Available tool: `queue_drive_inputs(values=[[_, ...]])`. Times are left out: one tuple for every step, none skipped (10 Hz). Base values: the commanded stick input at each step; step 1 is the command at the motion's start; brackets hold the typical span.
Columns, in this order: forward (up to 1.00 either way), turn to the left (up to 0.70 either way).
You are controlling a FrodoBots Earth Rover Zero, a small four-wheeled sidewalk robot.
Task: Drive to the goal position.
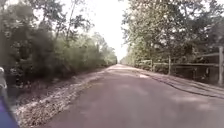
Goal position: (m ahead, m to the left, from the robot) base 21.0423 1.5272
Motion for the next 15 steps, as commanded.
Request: queue_drive_inputs(values=[[0.7,0.0],[0.7,0.0],[0.7,0.0],[0.7,0.0],[0.7,0.0],[0.7,0.0],[0.7,0.0],[0.7,0.0],[0.7,0.0],[0.7,0.0],[0.7,0.0],[0.7,0.0],[0.7,0.0],[0.7,0.0],[0.7,0.0]])
